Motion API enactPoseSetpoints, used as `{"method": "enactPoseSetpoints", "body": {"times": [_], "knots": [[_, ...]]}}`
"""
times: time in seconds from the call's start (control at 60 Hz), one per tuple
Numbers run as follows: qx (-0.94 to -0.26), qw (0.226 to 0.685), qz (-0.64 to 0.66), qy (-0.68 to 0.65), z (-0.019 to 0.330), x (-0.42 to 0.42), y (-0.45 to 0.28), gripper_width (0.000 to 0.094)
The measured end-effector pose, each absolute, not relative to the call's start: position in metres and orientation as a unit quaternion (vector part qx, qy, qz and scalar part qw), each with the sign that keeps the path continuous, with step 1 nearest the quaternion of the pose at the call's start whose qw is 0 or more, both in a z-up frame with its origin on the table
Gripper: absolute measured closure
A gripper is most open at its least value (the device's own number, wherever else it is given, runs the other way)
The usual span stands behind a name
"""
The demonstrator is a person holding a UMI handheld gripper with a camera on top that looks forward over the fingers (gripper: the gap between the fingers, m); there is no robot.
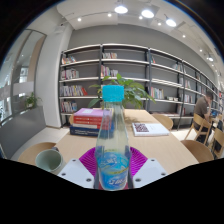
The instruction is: Pour water
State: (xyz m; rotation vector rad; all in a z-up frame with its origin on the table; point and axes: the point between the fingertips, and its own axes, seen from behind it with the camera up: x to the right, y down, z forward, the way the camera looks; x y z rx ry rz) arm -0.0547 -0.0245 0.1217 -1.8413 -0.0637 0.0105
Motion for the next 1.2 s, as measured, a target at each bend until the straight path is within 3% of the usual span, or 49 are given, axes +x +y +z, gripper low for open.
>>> {"method": "enactPoseSetpoints", "body": {"times": [0.133, 0.167, 0.3, 0.45, 0.55, 0.617, 0.85, 1.0, 1.2], "knots": [[-0.814, 0.580, 0.009, -0.020, 0.096, -0.029, -0.023, 0.0534], [-0.800, 0.599, 0.009, -0.020, 0.093, -0.041, -0.018, 0.0535], [-0.798, 0.602, 0.013, -0.020, 0.094, -0.041, -0.024, 0.0512], [-0.805, 0.592, 0.009, -0.019, 0.091, -0.039, -0.022, 0.0393], [-0.829, 0.559, 0.013, -0.004, 0.073, -0.038, -0.035, 0.0203], [-0.839, 0.543, 0.020, 0.007, 0.066, -0.035, -0.049, 0.0137], [-0.873, 0.487, -0.002, 0.001, 0.046, -0.040, -0.139, 0.0115], [-0.880, 0.475, 0.006, 0.012, 0.068, -0.061, -0.185, 0.0105], [-0.877, 0.480, 0.001, 0.022, 0.129, -0.081, -0.214, 0.0095]]}}
